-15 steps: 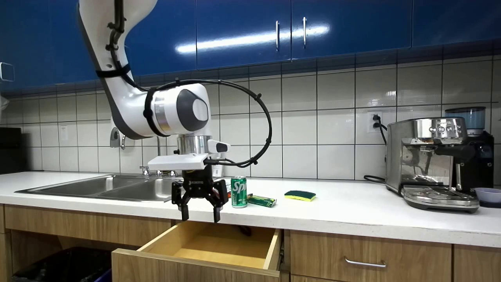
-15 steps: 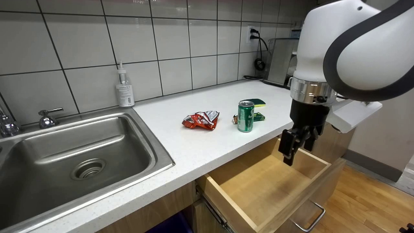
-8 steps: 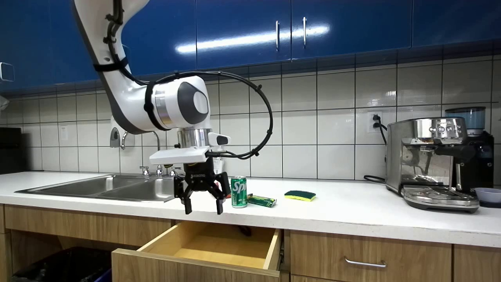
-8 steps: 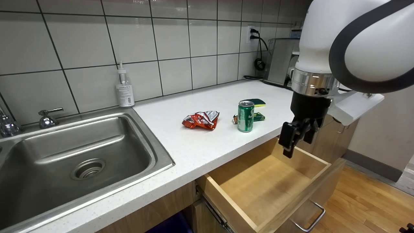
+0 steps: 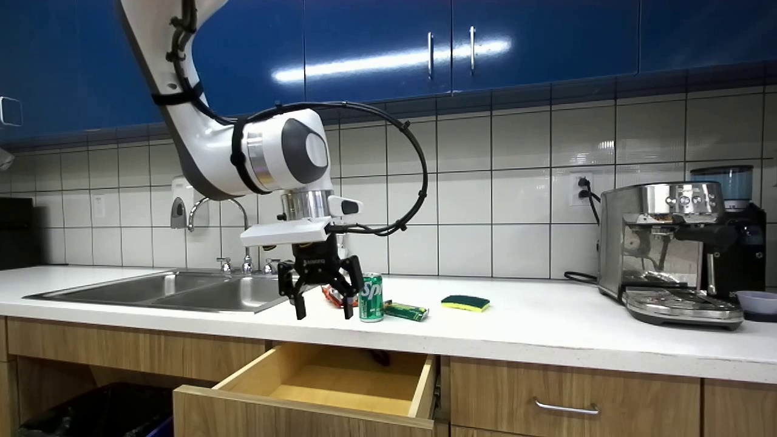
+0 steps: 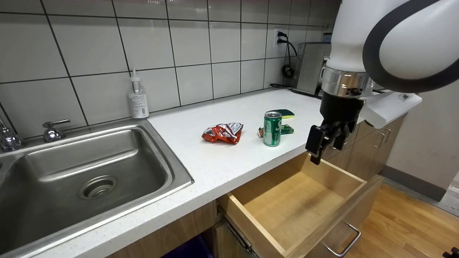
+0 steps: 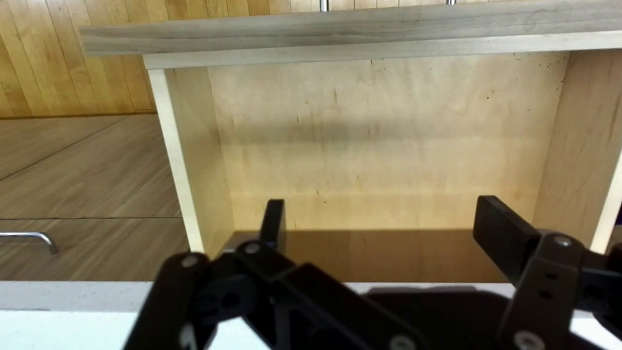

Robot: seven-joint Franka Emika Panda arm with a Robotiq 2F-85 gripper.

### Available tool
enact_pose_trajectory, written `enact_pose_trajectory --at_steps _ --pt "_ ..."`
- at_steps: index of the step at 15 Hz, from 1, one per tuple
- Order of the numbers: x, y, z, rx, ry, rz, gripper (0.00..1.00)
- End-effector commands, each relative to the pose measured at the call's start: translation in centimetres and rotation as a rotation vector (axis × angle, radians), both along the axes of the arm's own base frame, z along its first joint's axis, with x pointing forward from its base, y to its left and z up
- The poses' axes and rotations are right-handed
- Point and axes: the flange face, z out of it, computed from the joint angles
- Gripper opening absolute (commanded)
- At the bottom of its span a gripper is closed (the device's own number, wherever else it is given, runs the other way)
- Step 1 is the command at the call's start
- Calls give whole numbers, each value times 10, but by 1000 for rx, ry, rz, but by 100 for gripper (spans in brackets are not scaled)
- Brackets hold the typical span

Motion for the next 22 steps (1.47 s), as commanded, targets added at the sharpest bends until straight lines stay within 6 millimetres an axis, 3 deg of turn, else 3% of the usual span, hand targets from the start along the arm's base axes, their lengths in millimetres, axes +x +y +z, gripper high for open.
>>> enact_pose_trajectory --at_steps 1,14,22 --pt "13 -10 15 -27 -16 -18 100" --pt "67 -39 33 -29 -82 -33 100" --pt "102 -39 34 -30 -100 15 100"
